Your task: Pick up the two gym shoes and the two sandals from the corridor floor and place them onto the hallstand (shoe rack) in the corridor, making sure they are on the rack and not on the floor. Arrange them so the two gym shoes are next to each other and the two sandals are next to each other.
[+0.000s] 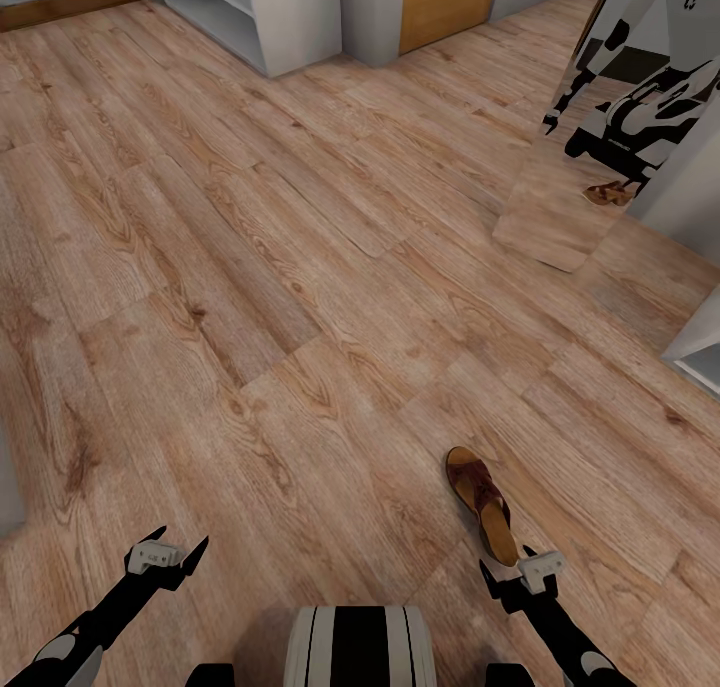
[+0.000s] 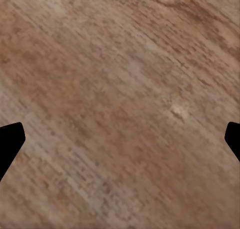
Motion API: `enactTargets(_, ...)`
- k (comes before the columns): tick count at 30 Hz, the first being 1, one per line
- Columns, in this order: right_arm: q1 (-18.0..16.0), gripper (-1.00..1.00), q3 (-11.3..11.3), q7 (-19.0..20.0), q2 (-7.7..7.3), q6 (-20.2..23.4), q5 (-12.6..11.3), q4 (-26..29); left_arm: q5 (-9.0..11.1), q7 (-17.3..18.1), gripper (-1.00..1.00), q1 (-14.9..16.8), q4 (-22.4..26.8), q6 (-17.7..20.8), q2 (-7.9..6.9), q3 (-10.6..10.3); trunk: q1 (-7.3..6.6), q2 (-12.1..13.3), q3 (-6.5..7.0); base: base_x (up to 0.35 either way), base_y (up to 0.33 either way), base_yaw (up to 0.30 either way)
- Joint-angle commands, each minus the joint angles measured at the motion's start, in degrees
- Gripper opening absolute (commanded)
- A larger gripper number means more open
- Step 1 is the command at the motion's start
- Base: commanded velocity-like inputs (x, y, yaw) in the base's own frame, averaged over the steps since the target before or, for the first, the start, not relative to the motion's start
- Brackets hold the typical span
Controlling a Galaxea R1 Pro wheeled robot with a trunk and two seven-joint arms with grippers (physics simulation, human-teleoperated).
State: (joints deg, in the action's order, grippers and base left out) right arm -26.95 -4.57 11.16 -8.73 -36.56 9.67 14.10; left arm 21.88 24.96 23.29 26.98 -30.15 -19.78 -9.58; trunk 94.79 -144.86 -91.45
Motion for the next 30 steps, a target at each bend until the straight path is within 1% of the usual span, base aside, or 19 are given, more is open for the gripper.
enactTargets(1, 0.0, 1.00, 0.0, 0.0, 0.01, 0.0, 0.0, 0.0, 0.0, 0.0, 1.00, 0.0, 0.0, 0.0, 0.00, 0.0, 0.00, 0.0, 0.00, 0.000, 0.000, 0.000)
enactTargets(30, -0.8, 1.00, 0.0, 0.0, 0.08, 0.1, 0.0, 0.0, 0.0, 0.0, 1.00, 0.0, 0.0, 0.0, 0.00, 0.0, 0.00, 0.0, 0.00, 0.000, 0.000, 0.000)
